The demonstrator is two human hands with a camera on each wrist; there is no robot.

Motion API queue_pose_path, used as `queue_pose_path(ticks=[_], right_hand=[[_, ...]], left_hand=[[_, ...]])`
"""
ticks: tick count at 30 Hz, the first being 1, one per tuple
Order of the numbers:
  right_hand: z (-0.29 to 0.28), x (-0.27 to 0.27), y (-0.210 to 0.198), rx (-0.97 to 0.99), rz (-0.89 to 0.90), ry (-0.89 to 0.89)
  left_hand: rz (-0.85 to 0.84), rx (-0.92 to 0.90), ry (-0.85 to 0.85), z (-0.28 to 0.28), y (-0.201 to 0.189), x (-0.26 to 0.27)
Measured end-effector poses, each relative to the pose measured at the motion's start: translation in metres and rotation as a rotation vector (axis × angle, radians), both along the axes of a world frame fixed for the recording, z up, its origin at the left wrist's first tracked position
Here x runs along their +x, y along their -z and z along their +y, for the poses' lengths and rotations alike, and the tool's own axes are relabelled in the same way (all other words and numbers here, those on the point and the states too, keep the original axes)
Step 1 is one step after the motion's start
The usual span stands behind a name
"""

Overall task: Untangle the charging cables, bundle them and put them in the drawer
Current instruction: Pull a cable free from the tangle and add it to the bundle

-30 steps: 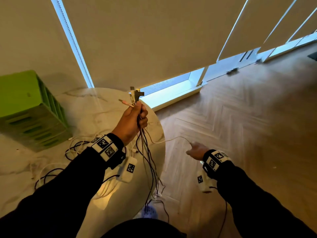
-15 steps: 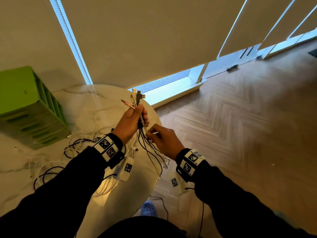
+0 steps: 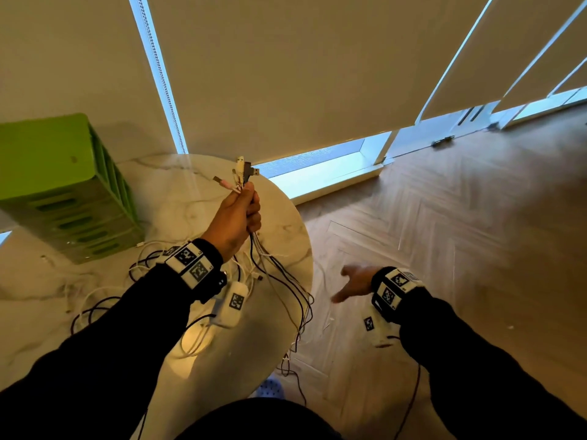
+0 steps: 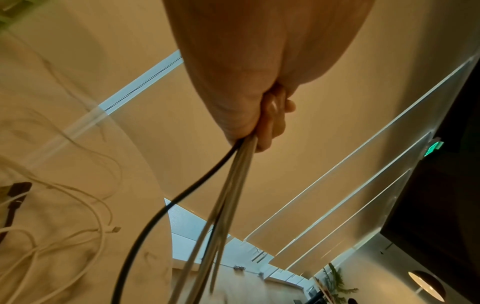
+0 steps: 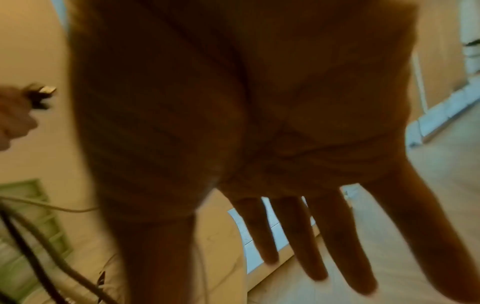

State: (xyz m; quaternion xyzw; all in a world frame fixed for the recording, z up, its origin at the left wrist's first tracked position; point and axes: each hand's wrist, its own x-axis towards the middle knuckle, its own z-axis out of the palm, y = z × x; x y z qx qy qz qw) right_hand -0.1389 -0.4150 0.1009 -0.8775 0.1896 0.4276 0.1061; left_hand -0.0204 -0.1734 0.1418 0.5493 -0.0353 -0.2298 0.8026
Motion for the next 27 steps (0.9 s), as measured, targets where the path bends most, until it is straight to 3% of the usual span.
queue_pose_path(ticks=[4,6,8,11,14,17,21,23,27], right_hand=[[0.036,0.015,-0.023,0.461,-0.436,-0.004],[0.065,0.028,-0.036,0.668,-0.507,-0.011],[0.09,0.04,-0.038,0.813,-0.401,-0.027],[0.107,0.046,-0.026,0.852,-0.128,-0.077],[0.099,0.05,-0.002,0.641,0.068,-0.232],[0.076,0.064,0.016,0.323,-0.167,-0.265],[0.066,0.077,0.025,0.257,-0.738,-0.18],[0.084,0.073,0.026,0.411,-0.774,-0.238],[0.139,0.046,0.037,0.493,-0.551,-0.489]], left_hand=[[0.001,-0.014,0.121,-0.004,-0.005,-0.013],[-0.019,-0.012,0.199,-0.006,-0.009,-0.02],[-0.014,-0.009,0.271,-0.003,-0.016,-0.024],[-0.014,0.023,0.414,0.011,-0.034,-0.023],[-0.007,0.066,0.461,0.039,-0.046,-0.017],[-0.019,0.053,0.393,0.07,-0.048,-0.003],[-0.045,-0.082,0.138,0.096,-0.047,0.011],[-0.078,-0.138,-0.046,0.102,-0.048,0.016],[-0.096,-0.132,-0.363,0.102,-0.042,0.02]])
